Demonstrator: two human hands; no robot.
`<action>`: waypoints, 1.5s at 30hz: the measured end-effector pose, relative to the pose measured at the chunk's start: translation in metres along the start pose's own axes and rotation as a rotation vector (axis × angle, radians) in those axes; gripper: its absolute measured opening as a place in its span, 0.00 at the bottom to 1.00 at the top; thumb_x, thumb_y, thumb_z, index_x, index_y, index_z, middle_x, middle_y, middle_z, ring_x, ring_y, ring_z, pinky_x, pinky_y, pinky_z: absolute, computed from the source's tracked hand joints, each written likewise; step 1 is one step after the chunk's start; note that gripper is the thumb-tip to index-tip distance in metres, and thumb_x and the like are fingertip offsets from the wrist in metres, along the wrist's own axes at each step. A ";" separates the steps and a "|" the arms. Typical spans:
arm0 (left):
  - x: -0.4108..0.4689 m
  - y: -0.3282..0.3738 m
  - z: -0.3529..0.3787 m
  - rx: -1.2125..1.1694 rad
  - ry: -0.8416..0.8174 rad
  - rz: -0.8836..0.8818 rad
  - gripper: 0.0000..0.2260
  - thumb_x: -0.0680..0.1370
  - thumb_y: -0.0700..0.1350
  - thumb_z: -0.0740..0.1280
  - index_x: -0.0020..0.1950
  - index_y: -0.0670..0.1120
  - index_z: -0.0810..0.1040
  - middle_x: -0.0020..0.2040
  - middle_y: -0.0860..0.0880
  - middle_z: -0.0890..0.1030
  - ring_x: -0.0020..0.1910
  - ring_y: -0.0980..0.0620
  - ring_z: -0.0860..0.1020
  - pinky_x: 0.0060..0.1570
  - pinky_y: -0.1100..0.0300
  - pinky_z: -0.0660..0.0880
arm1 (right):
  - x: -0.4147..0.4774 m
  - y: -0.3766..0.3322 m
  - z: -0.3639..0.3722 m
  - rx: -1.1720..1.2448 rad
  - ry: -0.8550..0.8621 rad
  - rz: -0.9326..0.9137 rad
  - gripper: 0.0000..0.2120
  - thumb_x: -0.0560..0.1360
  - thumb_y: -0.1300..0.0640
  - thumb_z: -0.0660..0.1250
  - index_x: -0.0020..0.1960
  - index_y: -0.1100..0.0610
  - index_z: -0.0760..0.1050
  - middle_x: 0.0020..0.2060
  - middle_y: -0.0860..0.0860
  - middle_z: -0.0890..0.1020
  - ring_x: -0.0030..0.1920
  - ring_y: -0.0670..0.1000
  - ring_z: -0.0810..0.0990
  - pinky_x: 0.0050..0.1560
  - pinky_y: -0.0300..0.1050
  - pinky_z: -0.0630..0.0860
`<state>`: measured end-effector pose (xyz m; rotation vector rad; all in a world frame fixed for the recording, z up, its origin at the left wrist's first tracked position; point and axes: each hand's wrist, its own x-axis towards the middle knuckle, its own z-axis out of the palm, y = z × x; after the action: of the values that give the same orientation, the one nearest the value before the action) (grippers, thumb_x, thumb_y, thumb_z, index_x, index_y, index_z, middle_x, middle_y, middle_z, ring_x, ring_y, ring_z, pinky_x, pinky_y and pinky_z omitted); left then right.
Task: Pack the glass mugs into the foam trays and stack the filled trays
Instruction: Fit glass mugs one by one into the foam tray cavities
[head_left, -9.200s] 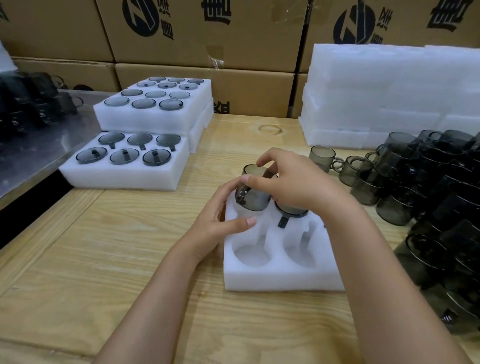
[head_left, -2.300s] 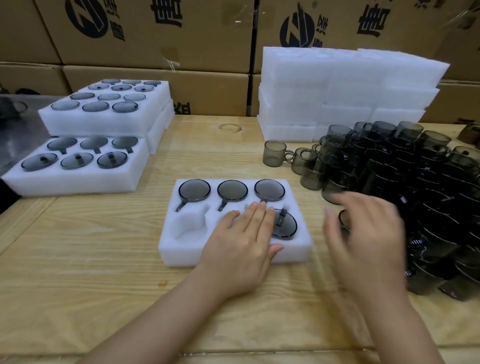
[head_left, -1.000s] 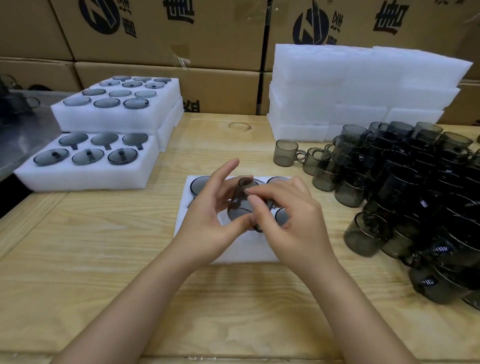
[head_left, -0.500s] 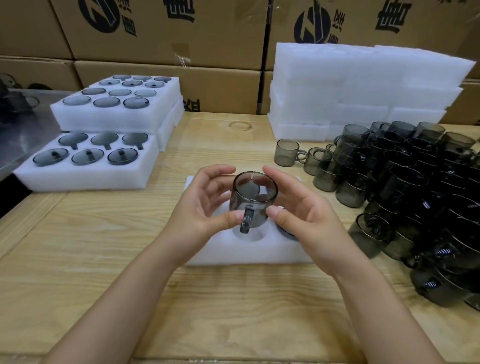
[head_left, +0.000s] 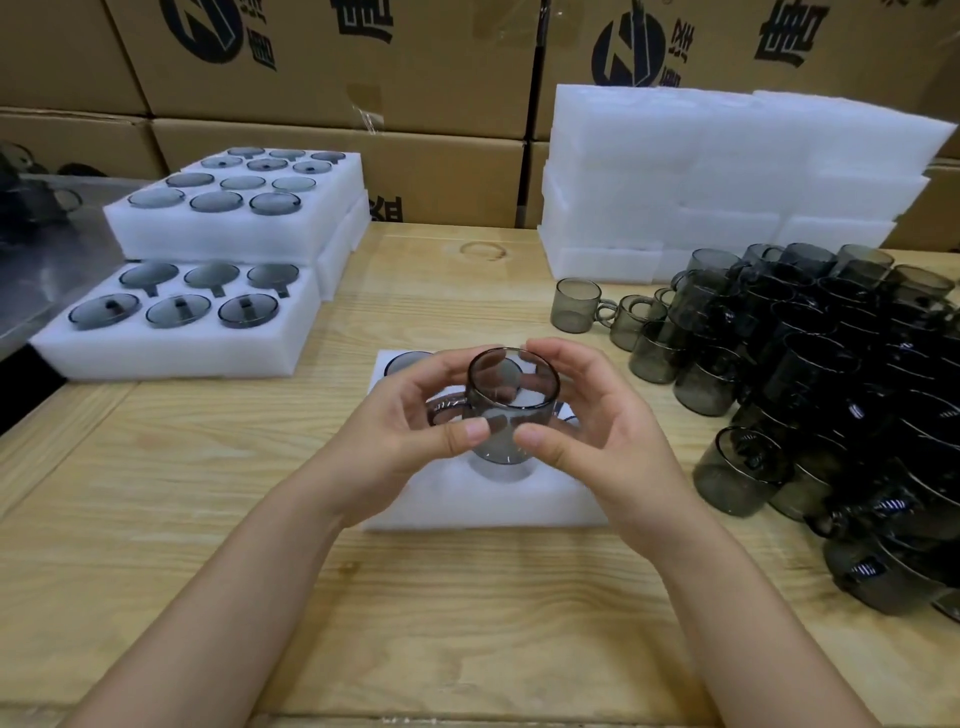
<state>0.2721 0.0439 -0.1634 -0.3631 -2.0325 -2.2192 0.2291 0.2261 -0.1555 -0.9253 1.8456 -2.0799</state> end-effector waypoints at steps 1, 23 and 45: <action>0.000 0.001 -0.001 -0.012 -0.018 -0.004 0.22 0.71 0.35 0.67 0.65 0.45 0.74 0.60 0.48 0.81 0.60 0.49 0.79 0.55 0.59 0.76 | 0.000 0.000 -0.002 0.037 -0.062 0.007 0.28 0.67 0.65 0.70 0.65 0.54 0.68 0.58 0.51 0.78 0.58 0.47 0.78 0.53 0.40 0.75; 0.003 0.002 0.009 0.040 0.225 0.017 0.06 0.77 0.48 0.67 0.48 0.48 0.82 0.49 0.51 0.85 0.52 0.51 0.82 0.47 0.58 0.79 | -0.004 -0.004 0.010 -0.525 0.100 -0.113 0.29 0.63 0.55 0.77 0.58 0.38 0.68 0.54 0.34 0.73 0.51 0.42 0.75 0.47 0.35 0.73; -0.002 -0.012 0.032 0.787 0.373 0.159 0.17 0.79 0.53 0.57 0.55 0.48 0.82 0.47 0.54 0.83 0.49 0.59 0.76 0.52 0.66 0.70 | 0.000 0.004 -0.003 -0.826 0.001 0.004 0.28 0.63 0.41 0.73 0.61 0.47 0.73 0.52 0.29 0.69 0.56 0.28 0.66 0.66 0.38 0.63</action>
<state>0.2746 0.0768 -0.1731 -0.0172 -2.3259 -1.1388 0.2261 0.2279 -0.1597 -1.0509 2.7442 -1.2641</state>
